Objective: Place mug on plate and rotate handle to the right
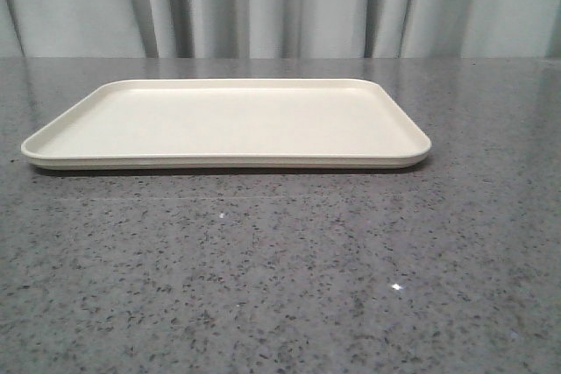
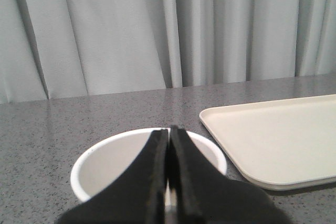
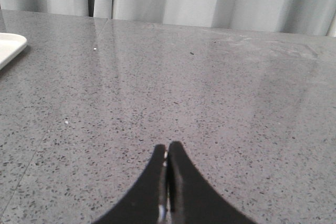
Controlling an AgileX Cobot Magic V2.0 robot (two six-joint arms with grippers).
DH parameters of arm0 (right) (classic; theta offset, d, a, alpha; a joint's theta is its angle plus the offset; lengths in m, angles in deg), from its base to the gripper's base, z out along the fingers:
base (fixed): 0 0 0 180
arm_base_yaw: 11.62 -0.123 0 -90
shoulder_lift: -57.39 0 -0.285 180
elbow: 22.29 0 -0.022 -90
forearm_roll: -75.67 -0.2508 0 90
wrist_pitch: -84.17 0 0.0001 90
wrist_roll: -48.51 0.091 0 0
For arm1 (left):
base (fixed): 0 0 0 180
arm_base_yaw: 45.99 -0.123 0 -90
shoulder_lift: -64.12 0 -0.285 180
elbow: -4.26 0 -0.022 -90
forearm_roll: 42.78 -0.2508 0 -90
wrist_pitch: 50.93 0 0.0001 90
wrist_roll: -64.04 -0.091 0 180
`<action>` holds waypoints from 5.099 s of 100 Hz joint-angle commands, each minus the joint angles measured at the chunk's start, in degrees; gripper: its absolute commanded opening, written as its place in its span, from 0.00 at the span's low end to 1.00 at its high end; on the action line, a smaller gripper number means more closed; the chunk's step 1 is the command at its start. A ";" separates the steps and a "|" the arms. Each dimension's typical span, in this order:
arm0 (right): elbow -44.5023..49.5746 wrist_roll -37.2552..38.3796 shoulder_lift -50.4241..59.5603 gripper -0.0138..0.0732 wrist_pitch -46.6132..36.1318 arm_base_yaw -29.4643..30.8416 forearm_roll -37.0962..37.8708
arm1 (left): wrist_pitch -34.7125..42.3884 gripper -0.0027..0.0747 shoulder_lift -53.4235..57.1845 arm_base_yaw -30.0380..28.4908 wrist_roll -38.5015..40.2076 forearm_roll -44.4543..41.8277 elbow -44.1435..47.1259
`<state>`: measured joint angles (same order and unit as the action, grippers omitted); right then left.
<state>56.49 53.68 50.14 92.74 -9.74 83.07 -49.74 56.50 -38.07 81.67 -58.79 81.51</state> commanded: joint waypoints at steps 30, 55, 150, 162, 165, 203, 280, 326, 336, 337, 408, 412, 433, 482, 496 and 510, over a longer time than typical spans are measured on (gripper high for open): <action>-0.04 0.13 1.21 0.02 -4.44 0.32 0.82 | 4.25 0.01 1.70 -0.15 0.19 0.25 0.51; -0.04 0.13 1.21 0.02 -4.45 0.32 0.82 | 4.25 0.01 1.70 -0.15 0.19 0.25 0.51; -0.04 0.13 1.21 0.02 -17.05 0.32 -1.43 | 14.55 0.01 1.70 -0.15 0.40 0.71 0.42; -0.04 0.13 1.21 0.02 -19.19 0.32 -2.82 | 14.55 0.01 1.70 -0.15 0.42 4.17 0.42; -0.04 0.13 1.21 0.02 -19.95 0.32 -2.82 | 14.55 0.01 1.70 -0.15 0.42 5.22 0.42; -4.81 0.82 1.21 0.02 -19.54 0.32 -5.12 | 12.42 0.01 1.70 -0.04 0.84 14.22 -4.16; -47.93 0.77 -21.38 0.02 2.06 0.32 -2.61 | -2.62 0.01 -22.58 -0.04 0.84 11.14 -44.85; -64.97 0.72 -37.59 0.02 2.17 0.32 2.32 | -12.00 0.01 -37.17 -0.04 0.84 2.40 -66.65; -67.73 -0.24 -39.91 0.02 3.39 0.18 2.83 | -15.64 0.01 -39.33 -0.04 0.84 0.20 -71.08; -68.14 -0.63 -40.06 0.02 3.60 0.10 2.83 | -15.91 0.01 -39.62 -0.04 0.84 -0.07 -71.32; -73.16 -3.38 -43.77 0.59 5.77 -6.83 2.84 | -32.12 0.01 -45.40 -0.04 -0.28 -5.91 -75.98; -73.16 -3.38 -43.77 0.59 5.49 -6.83 2.97 | -32.97 0.01 -45.40 -0.04 -0.28 -5.91 -75.98; -73.16 -3.38 -43.58 0.59 4.16 -6.83 3.13 | -36.35 0.10 -45.53 -0.04 -1.16 -5.56 -75.98; -73.09 -3.38 -43.58 0.59 4.80 -6.83 3.31 | -47.13 0.48 -47.90 -0.04 -2.17 -3.26 -80.53; -73.09 -3.38 -43.58 0.59 5.58 -6.83 3.31 | -52.99 0.50 -49.93 -0.04 -4.17 -2.19 -85.21; -73.09 -3.38 -43.58 0.59 6.44 -6.83 3.31 | -59.61 0.50 -52.63 -0.04 -5.99 -0.74 -90.10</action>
<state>-14.79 50.72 6.68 102.80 -16.48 85.42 -109.07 5.56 -38.07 76.77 -60.05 -4.77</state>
